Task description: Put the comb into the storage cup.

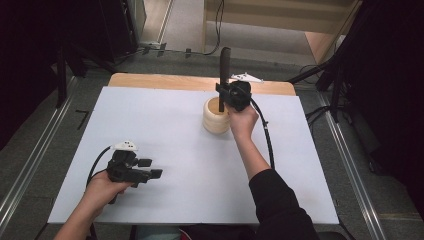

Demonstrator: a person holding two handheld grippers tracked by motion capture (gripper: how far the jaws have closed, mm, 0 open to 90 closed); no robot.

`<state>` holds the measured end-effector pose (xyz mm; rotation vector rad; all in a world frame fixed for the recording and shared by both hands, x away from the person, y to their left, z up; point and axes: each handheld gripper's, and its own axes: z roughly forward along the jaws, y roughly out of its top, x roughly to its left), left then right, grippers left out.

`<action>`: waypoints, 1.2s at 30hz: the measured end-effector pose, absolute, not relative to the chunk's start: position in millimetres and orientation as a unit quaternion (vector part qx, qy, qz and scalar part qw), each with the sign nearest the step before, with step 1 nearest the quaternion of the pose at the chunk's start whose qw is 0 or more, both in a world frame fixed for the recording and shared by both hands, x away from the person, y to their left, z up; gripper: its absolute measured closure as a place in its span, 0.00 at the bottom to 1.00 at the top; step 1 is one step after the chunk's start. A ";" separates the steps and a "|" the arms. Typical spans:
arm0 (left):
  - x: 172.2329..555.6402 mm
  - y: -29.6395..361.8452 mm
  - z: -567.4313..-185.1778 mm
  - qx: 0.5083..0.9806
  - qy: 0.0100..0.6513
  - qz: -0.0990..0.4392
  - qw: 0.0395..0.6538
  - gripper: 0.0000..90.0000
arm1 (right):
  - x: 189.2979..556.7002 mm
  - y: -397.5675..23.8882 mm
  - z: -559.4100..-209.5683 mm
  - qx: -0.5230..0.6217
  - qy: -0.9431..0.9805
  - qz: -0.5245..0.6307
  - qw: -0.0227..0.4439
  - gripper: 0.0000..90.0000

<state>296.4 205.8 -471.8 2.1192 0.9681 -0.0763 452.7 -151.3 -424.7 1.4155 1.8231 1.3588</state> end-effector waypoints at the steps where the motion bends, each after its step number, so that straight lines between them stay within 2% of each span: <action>1: 296.5 205.8 -471.8 0.835 0.382 -0.030 0.394 0.36 | 452.2 -151.2 -426.0 0.515 0.662 0.495 0.227 0.77; 36: 297.0 205.1 -472.6 0.837 0.381 -0.031 0.392 0.36 | 442.1 -154.0 -447.3 0.496 0.675 0.500 0.219 0.77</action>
